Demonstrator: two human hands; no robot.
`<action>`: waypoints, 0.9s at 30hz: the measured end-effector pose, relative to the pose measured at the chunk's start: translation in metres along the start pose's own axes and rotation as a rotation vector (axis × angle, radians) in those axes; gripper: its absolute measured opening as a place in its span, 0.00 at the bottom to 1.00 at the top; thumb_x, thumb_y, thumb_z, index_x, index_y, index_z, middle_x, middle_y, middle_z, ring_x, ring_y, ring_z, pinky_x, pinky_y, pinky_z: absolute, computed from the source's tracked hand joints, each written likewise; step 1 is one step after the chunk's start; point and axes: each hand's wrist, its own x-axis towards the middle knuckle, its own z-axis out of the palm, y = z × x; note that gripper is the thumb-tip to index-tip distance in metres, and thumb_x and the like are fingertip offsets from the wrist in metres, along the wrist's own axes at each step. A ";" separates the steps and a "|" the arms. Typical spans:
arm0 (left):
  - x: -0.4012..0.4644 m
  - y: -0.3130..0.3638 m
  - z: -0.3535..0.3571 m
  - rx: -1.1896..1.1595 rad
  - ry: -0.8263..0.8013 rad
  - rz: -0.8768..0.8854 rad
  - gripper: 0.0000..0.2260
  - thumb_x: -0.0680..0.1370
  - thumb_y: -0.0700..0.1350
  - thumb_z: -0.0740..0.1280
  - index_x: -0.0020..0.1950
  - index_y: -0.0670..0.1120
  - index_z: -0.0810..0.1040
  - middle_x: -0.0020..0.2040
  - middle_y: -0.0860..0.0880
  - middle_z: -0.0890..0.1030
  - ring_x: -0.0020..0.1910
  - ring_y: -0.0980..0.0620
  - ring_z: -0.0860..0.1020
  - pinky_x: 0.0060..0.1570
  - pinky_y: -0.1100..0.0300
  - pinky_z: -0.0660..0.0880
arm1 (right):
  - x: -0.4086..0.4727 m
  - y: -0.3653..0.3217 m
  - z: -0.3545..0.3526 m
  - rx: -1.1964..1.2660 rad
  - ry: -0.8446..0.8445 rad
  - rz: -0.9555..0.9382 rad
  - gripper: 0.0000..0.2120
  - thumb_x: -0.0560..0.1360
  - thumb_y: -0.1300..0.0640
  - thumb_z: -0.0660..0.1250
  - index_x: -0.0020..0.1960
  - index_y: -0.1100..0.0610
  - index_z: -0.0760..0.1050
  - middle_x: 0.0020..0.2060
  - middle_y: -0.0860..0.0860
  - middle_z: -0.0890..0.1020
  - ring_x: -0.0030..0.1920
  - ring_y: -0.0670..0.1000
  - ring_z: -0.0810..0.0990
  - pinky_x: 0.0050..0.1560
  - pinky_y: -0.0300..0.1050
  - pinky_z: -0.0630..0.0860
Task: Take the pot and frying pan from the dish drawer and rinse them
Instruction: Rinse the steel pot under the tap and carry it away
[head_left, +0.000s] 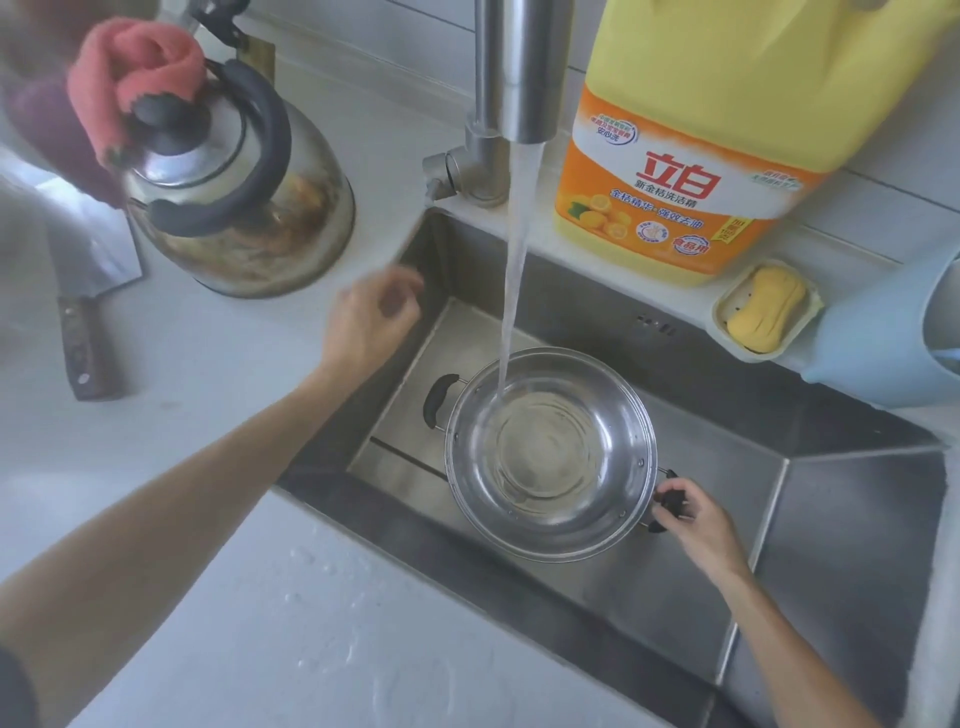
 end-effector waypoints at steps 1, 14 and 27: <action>-0.013 -0.009 0.008 0.143 -0.143 -0.028 0.09 0.74 0.45 0.63 0.51 0.56 0.78 0.50 0.53 0.82 0.49 0.50 0.79 0.51 0.56 0.75 | 0.000 -0.001 0.000 0.001 -0.011 0.000 0.14 0.71 0.65 0.71 0.40 0.46 0.75 0.36 0.50 0.81 0.33 0.53 0.85 0.41 0.36 0.74; -0.047 -0.055 0.073 0.187 -0.673 -0.218 0.13 0.80 0.41 0.59 0.61 0.52 0.77 0.54 0.44 0.81 0.49 0.47 0.78 0.44 0.61 0.67 | 0.003 -0.005 -0.006 -0.048 -0.063 0.008 0.10 0.72 0.68 0.69 0.42 0.53 0.74 0.44 0.58 0.81 0.32 0.44 0.82 0.45 0.50 0.81; -0.079 0.009 -0.031 -0.065 -0.462 -0.100 0.10 0.75 0.46 0.68 0.55 0.55 0.74 0.28 0.61 0.79 0.32 0.61 0.78 0.44 0.64 0.72 | -0.049 -0.058 -0.061 0.114 -0.128 -0.018 0.12 0.74 0.66 0.67 0.50 0.51 0.78 0.46 0.49 0.84 0.40 0.42 0.83 0.44 0.28 0.75</action>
